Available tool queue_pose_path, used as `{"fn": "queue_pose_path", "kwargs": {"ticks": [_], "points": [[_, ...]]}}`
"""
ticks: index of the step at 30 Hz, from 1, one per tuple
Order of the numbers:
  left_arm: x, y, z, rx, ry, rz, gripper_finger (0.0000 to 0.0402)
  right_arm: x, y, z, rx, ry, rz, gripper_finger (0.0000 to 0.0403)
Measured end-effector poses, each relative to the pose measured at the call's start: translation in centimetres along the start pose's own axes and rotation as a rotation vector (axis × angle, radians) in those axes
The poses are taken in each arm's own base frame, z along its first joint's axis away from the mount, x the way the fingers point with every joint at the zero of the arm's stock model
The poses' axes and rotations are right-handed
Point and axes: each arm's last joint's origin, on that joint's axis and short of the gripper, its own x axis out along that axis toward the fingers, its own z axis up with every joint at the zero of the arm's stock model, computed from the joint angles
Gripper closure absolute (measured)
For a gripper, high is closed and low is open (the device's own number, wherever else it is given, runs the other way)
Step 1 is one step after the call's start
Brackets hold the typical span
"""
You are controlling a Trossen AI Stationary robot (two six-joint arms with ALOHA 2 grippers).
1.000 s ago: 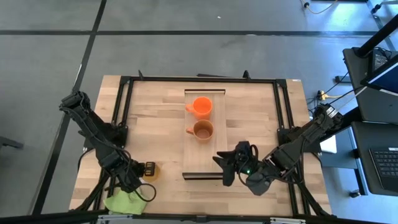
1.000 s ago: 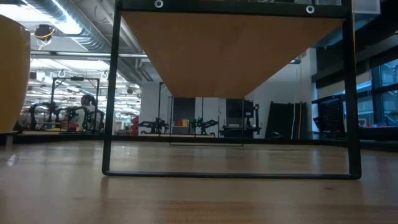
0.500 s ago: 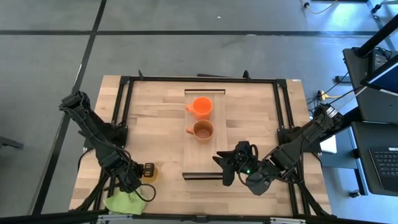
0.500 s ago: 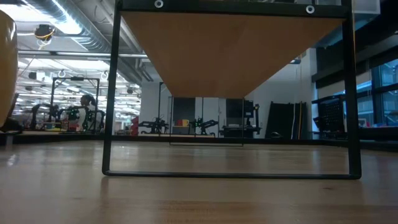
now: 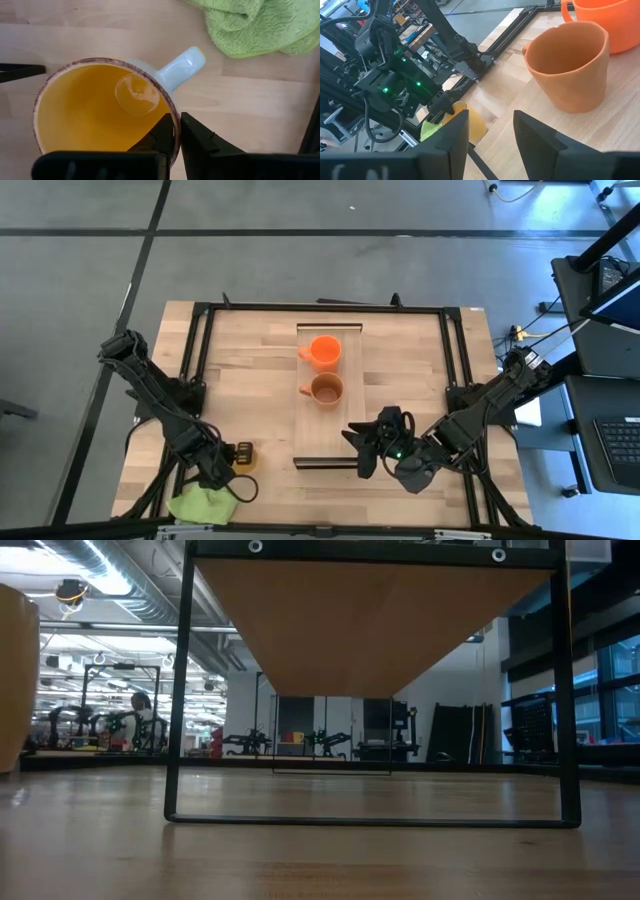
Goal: Stack small to large cups/mugs on shelf
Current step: Put the yellow mug on the shelf
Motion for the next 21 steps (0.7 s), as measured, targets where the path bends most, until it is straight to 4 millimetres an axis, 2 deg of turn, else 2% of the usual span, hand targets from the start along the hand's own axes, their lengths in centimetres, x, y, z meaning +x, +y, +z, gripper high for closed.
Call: {"fn": "queue_pose_path", "kwargs": {"ticks": [11, 21], "points": [[1.0, 0.6, 0.0, -0.005, 0.007, -0.041, 0.0374, 0.0, 0.0, 0.0, 0.0, 0.001, 0.0, 0.0247], [1.1, 1.4, -0.7, -0.045, 0.032, -0.02, 0.0372, 0.0, 0.0, 0.0, 0.0, 0.009, 0.003, 0.0247]]}}
